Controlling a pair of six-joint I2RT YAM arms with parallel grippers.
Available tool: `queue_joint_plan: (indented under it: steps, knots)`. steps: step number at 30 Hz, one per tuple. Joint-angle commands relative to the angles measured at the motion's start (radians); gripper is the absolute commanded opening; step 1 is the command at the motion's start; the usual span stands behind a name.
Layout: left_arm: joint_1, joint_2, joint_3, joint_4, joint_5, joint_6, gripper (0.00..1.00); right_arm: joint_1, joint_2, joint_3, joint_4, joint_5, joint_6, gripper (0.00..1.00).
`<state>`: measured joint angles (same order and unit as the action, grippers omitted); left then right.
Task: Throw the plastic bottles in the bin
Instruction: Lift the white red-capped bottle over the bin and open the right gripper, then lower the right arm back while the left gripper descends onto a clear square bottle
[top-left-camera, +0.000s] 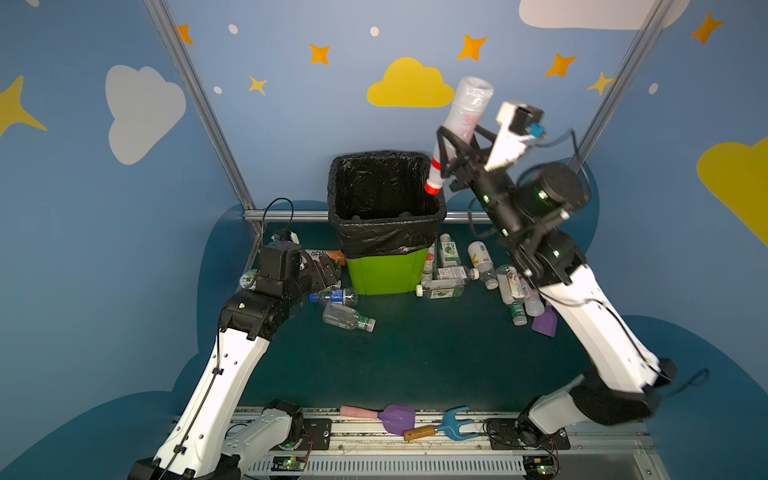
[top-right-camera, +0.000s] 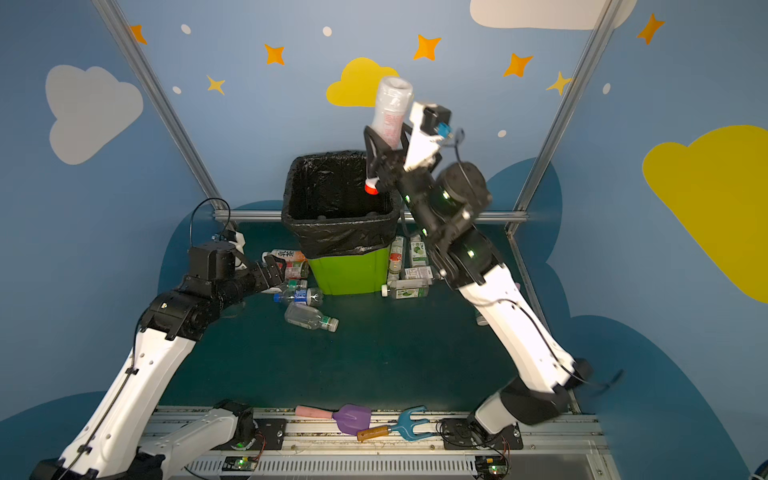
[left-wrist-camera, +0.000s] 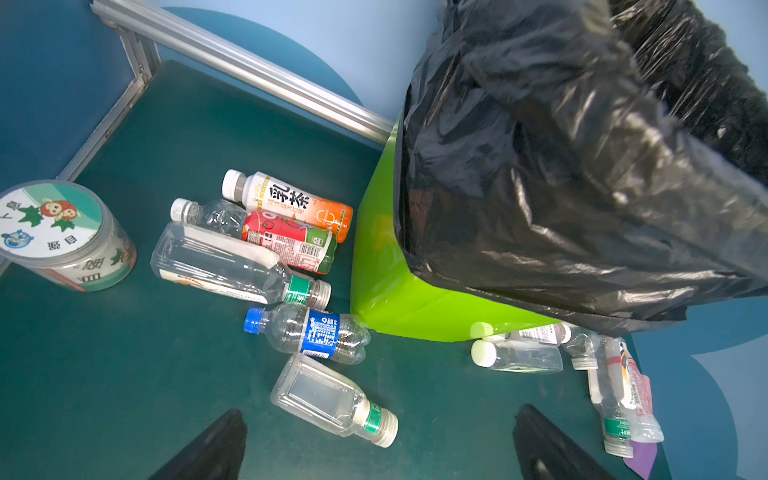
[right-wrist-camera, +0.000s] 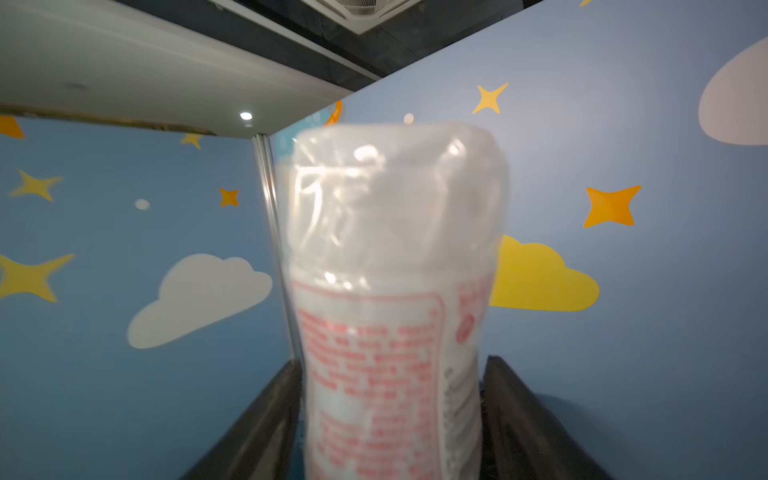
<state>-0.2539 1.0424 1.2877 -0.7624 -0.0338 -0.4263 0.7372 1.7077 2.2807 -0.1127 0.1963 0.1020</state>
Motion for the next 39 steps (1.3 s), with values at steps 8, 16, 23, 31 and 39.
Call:
queue_joint_plan:
  steps: [8, 16, 23, 31, 39]
  knots:
    - [0.029, -0.018, 0.073, -0.094, -0.039, 0.041, 1.0, -0.111, 0.062, 0.168, -0.365, -0.057, 0.023, 0.9]
    - [0.046, -0.013, -0.021, -0.065, 0.08, 0.039, 1.0, -0.302, -0.324, -0.343, -0.422, -0.061, 0.211, 0.9]
    - [0.041, 0.034, -0.143, -0.017, 0.271, 0.01, 1.0, -0.537, -0.485, -0.638, -0.742, -0.109, 0.311, 0.88]
    - [0.027, 0.085, -0.264, -0.013, 0.285, -0.024, 1.0, -0.674, -0.537, -0.93, -0.883, -0.121, 0.318, 0.77]
    - [0.03, 0.173, -0.351, -0.004, 0.253, -0.109, 0.98, -0.685, -0.486, -1.003, -0.779, -0.338, 0.341, 0.77]
